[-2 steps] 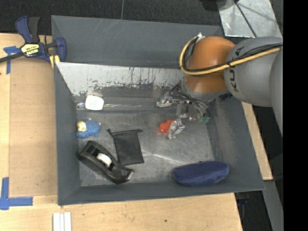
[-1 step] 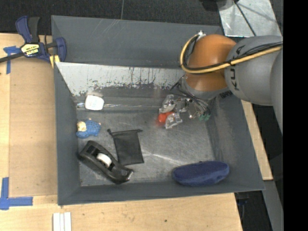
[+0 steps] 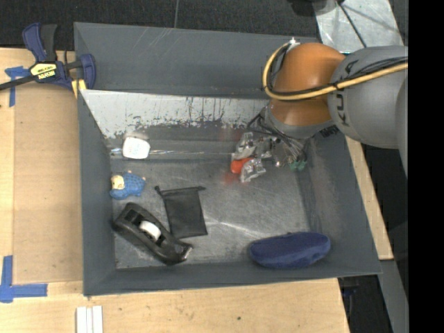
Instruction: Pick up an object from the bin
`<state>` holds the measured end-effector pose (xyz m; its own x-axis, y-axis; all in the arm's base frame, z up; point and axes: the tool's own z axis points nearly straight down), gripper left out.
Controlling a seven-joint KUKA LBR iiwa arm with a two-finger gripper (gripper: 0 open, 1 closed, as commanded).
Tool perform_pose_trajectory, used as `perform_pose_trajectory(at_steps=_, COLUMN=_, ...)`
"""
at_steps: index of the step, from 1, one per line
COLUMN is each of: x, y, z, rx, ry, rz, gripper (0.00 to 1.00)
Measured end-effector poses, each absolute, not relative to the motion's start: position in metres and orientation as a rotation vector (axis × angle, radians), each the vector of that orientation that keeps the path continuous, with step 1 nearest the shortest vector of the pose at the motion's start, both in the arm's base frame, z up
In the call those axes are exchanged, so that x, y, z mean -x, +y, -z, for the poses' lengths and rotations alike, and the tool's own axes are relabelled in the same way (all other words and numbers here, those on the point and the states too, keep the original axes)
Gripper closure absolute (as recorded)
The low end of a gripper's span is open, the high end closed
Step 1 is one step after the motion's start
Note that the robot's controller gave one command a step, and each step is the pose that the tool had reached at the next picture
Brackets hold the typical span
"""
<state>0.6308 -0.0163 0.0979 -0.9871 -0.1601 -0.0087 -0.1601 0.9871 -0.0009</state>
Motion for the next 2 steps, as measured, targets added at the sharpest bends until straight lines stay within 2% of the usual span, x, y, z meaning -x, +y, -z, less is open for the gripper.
perform_pose_trajectory(at_steps=1, x=-0.632, y=-0.017, z=-0.113, rx=0.248, ry=3.123, rz=0.001, gripper=1.0)
perform_pose_trajectory(at_steps=2, x=-0.634, y=-0.017, z=-0.152, rx=0.245, ry=3.122, rz=0.001, gripper=1.0)
